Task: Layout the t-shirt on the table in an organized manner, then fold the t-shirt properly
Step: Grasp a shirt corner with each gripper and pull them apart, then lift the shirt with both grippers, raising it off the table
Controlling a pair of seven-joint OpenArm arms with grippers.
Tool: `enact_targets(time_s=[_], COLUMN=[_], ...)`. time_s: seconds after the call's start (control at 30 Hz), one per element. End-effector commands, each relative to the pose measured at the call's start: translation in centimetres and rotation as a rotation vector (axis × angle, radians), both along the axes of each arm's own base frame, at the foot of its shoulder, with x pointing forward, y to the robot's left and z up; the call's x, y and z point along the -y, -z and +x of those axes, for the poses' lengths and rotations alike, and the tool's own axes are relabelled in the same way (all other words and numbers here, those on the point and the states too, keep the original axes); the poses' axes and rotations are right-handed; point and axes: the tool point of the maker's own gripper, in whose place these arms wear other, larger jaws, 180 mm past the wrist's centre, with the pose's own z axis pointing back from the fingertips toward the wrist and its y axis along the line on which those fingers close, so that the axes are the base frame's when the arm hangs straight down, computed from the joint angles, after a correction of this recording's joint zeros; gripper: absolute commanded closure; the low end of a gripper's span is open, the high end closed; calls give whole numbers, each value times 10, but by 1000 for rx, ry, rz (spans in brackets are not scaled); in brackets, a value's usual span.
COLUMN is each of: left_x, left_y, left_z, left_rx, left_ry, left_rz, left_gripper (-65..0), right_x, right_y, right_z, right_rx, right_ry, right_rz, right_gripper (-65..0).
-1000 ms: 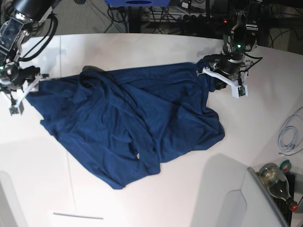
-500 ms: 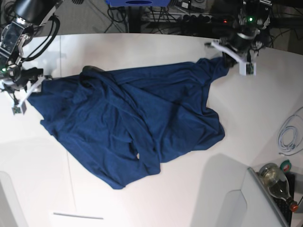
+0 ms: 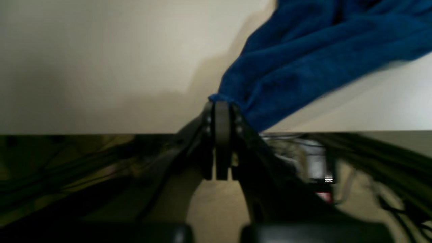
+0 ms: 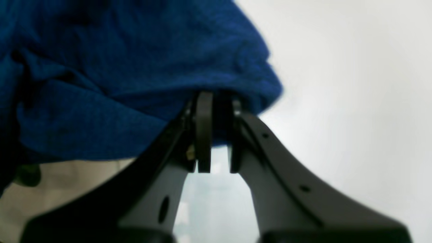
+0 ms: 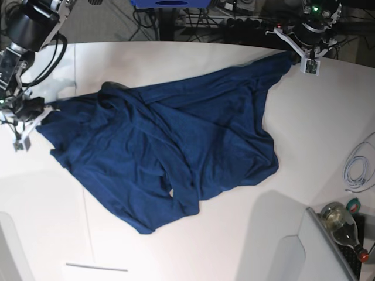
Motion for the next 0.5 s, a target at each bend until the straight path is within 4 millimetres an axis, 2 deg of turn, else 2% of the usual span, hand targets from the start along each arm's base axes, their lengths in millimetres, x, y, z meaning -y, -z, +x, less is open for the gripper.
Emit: enact_targets(time_s=[0.0,0.07,0.17,0.23,0.33,0.4,0.47], left_x=[-5,-10,-20,-24,-29,-36,-46], left_y=[-4,0,8,10,13,16,21], left_z=[7,12,18,25,40,49,58], left_rx=[27,28,21,25,39,45,45], left_ry=[7,-6,-21,-25,-37,-50,-72], left_rz=[23,33,52,58,67,76,90], left_gripper=[0,0,0,0,0,0,0], right_x=[11,14,4,-8,-34,-42,-36], right_y=[-19,-35,-47,-41,-16,-4,5], right_z=[10,11,16,22,30,35,38], right_rx=[62,104,149,136,77,48,14], right_ry=[-3,-10,-21,-52,-112,-113,-102], right_rz=[-38,-76,-70,-48,14,52,69], right_gripper=[-63,-63,-63,-60,-59,-59,-57])
